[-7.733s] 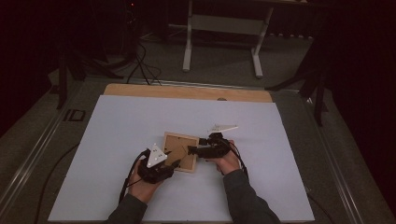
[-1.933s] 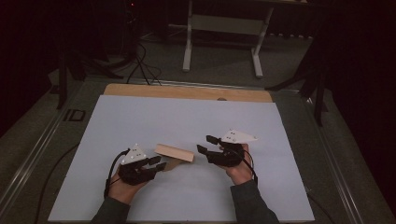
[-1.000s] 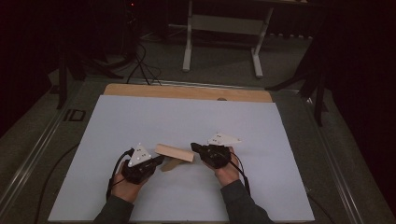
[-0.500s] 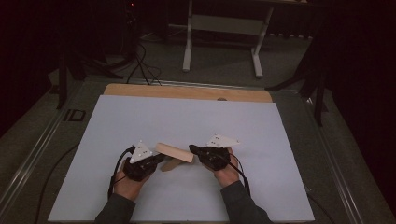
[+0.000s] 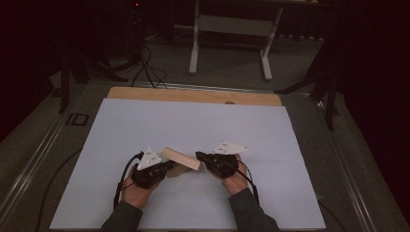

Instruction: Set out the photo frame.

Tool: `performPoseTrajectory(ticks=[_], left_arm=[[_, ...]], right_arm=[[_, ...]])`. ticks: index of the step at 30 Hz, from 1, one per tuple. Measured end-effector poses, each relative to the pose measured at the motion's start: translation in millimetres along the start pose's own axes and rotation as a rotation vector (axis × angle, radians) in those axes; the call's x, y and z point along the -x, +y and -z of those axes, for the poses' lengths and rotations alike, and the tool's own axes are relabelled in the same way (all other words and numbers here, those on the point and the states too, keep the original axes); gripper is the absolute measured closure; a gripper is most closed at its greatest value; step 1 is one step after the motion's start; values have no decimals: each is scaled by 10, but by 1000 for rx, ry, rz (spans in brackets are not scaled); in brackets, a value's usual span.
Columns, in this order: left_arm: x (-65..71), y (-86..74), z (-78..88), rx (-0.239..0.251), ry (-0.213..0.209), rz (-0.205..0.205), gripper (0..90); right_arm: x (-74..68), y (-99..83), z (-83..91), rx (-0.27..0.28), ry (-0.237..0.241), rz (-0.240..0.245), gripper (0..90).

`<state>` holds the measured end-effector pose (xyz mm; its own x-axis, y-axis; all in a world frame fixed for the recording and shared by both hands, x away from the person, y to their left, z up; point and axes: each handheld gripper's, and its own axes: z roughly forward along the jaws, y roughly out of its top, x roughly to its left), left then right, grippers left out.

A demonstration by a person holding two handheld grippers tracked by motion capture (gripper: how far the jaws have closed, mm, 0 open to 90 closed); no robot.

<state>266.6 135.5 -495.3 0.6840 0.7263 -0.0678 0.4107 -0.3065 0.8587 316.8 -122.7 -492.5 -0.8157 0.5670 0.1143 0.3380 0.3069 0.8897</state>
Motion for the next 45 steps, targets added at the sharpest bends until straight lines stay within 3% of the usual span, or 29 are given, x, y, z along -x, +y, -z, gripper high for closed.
performPoseTrajectory(ticks=[24, 45], left_arm=[[134, 19, -99, -7, -63, -19, 897], [98, 3, -138, -20, -43, -12, 897]], right_arm=[[-40, -15, 30, -4, -2, 2, 898], [-139, -21, 28, -19, 20, 28, 898]])
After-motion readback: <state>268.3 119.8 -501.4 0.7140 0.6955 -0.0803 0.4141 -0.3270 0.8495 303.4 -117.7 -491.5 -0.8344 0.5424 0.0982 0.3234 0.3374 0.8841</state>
